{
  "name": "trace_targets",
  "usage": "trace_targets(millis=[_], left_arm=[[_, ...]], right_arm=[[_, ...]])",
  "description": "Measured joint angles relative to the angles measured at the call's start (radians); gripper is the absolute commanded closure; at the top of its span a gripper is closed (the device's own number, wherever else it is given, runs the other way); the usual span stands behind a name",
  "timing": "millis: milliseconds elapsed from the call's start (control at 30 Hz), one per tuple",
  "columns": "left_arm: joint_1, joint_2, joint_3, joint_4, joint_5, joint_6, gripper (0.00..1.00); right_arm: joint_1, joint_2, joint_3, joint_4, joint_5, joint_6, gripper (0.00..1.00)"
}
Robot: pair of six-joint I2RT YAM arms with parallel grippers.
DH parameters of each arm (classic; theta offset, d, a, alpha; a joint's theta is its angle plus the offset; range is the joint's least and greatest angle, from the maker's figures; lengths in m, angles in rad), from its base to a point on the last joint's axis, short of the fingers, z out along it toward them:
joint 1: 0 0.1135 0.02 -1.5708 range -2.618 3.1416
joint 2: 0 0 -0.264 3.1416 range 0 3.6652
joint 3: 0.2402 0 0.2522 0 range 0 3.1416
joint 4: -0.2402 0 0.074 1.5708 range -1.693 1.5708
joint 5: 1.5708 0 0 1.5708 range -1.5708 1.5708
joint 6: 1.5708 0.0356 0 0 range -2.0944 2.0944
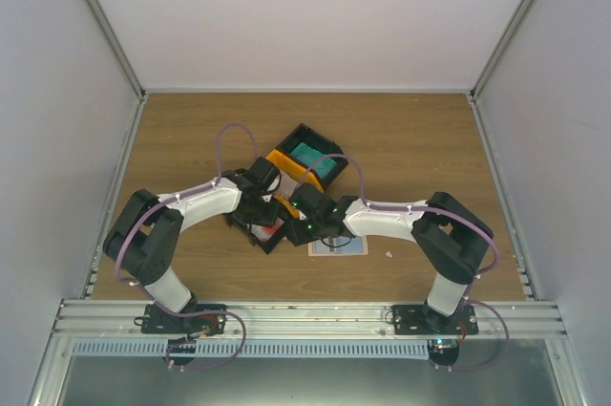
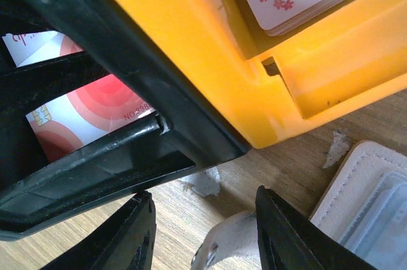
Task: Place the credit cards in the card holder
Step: Pick up the credit card from the storage box.
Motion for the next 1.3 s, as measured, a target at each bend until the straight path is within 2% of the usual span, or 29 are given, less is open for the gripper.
trace_targets(millis=[200, 467, 733, 967, 1067, 1300], left_arm=[[0.000, -0.043, -0.002, -0.012, 0.035, 0.001, 0.69], [0.005, -0.155, -0.030, -0.007, 0.169, 0.001, 0.70], [0.003, -0.180, -0.055, 0.019, 0.271, -0.003, 0.69], [-0.002, -0.181, -0.096, 0.010, 0.306, -0.019, 0.69], [-0.002, -0.181, -0.096, 0.011, 0.307, -0.026, 0.65], [-0.002, -0.181, -0.088, 0.011, 0.296, -0.034, 0.43]], right_arm=[[0.000, 0.009, 0.002, -0.008, -0.010, -0.004, 0.56], [0.000, 0.010, 0.003, -0.013, -0.015, -0.006, 0.56], [0.000, 0.010, 0.003, -0.012, -0.016, -0.006, 0.56], [0.000, 0.004, 0.000, 0.009, -0.015, -0.003, 0.56], [0.000, -0.006, -0.004, 0.011, -0.014, 0.001, 0.56], [-0.002, -0.059, -0.026, 0.022, 0.015, 0.005, 0.52]])
